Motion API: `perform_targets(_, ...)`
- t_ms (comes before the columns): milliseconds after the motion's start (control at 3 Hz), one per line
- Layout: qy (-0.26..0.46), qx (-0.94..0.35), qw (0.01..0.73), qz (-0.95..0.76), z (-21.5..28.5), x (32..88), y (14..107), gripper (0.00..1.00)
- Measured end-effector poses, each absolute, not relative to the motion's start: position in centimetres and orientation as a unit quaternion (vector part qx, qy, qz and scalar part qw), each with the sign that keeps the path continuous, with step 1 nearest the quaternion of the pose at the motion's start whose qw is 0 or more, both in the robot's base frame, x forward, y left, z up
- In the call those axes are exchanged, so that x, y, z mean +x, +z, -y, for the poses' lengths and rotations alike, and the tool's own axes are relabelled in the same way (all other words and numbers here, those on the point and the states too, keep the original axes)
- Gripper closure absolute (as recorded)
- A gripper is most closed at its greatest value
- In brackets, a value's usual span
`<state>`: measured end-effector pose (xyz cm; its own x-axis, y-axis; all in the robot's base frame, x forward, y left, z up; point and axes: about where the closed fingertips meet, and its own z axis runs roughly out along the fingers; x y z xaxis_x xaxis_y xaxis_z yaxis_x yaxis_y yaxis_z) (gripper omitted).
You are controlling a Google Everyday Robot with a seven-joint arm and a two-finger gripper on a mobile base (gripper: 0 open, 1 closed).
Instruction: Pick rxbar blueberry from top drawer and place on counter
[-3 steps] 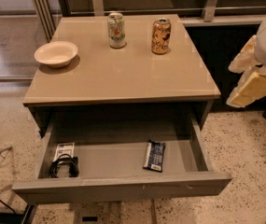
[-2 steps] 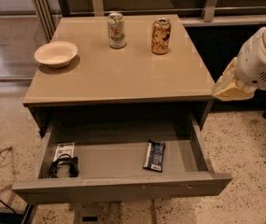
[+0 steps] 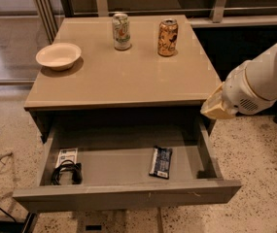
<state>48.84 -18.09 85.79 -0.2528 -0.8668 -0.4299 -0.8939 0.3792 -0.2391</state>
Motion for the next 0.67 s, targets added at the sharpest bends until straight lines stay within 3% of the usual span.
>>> perform_targets(667, 0.035, -0.562, 0.247, -0.789, 18.2, 48.6, 84.0, 1.00)
